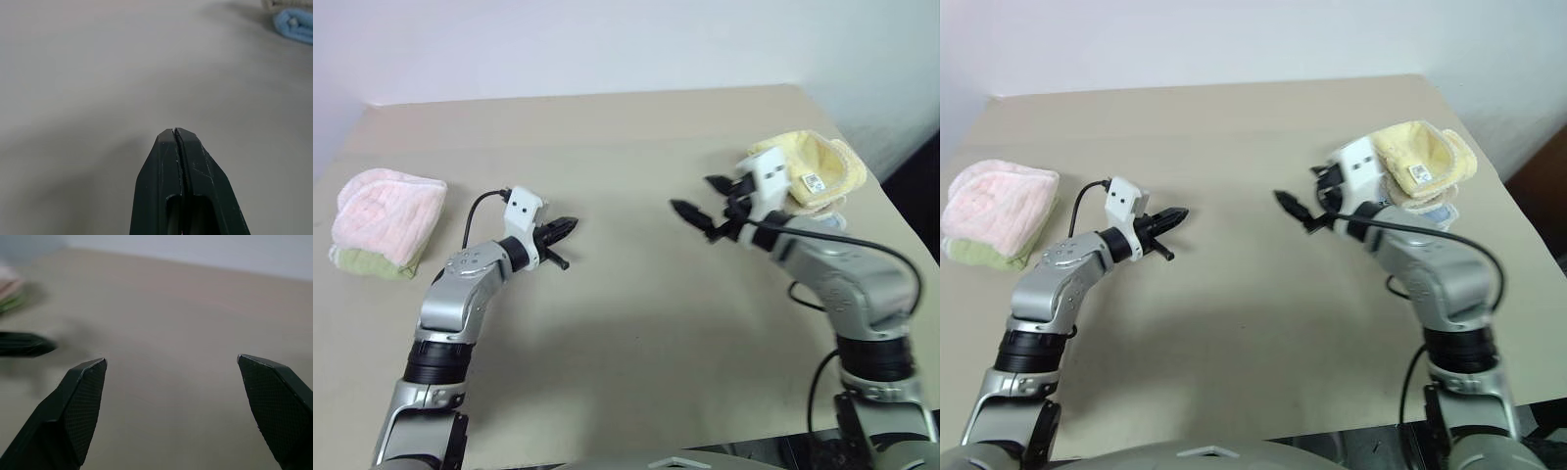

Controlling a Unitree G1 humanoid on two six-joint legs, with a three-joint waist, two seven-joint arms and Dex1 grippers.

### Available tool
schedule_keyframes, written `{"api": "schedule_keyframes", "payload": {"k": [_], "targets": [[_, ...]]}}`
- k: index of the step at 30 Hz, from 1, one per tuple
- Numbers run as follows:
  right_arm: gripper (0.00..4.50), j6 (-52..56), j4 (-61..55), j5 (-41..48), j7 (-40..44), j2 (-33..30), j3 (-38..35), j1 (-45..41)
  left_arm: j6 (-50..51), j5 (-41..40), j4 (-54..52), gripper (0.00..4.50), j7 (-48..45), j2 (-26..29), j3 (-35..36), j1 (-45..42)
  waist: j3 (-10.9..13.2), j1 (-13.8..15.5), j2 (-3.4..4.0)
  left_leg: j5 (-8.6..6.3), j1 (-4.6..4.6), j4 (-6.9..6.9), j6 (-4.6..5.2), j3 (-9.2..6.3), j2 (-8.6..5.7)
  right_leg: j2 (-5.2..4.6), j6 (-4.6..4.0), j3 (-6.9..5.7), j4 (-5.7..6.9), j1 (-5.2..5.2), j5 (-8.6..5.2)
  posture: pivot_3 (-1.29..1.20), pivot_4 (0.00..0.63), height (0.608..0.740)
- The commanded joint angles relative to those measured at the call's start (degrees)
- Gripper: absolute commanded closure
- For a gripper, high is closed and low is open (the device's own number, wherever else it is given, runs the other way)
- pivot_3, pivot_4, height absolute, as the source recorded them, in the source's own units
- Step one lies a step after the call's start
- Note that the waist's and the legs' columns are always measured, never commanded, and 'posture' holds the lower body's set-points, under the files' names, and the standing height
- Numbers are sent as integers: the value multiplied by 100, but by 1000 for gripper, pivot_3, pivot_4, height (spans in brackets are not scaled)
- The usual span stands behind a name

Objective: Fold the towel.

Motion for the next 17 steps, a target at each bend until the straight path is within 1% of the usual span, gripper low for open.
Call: {"api": "schedule_keyframes", "payload": {"k": [1, 5, 9, 13, 17], "targets": [[8, -986, 709, -740, 484, 262, 640, -51, 78, -35, -771, 4500, -9, 317, 304, 521, 0, -21, 1, 0, -1, -3, -1, 0, 0, 0, 0, 1, 0, -4, 0, 0, 150, 728], [8, -1518, 1353, -1158, 751, 483, 779, -324, 235, -95, -940, 4500, 186, 405, 548, 689, 1, 25, 2, 7, -4, -4, -14, -4, 1, 1, -1, -1, 11, -14, 0, 0, 150, 728], [8, -1929, 1937, -1421, 952, 603, 703, -510, 277, -15, -1114, 4500, 432, 286, 537, 772, 1, 10, 1, 7, 7, -2, -17, -6, 0, 1, -3, -2, 11, -1, 1, 0, 150, 728], [8, -2126, 2016, -1650, 826, 706, 622, -403, 543, -235, -1464, 4500, 453, 237, 549, 919, 1, -8, 1, 8, 8, -16, -17, -6, 1, 4, -3, -1, 10, -7, 1, 0, 150, 728], [8, -2249, 2002, -1911, 643, 732, 572, -207, 609, -246, -1399, 4500, 357, 261, 393, 786, 0, -6, 2, 8, 6, -15, -19, -6, 1, 4, -3, -1, 11, -8, 1, 0, 150, 728]]}}
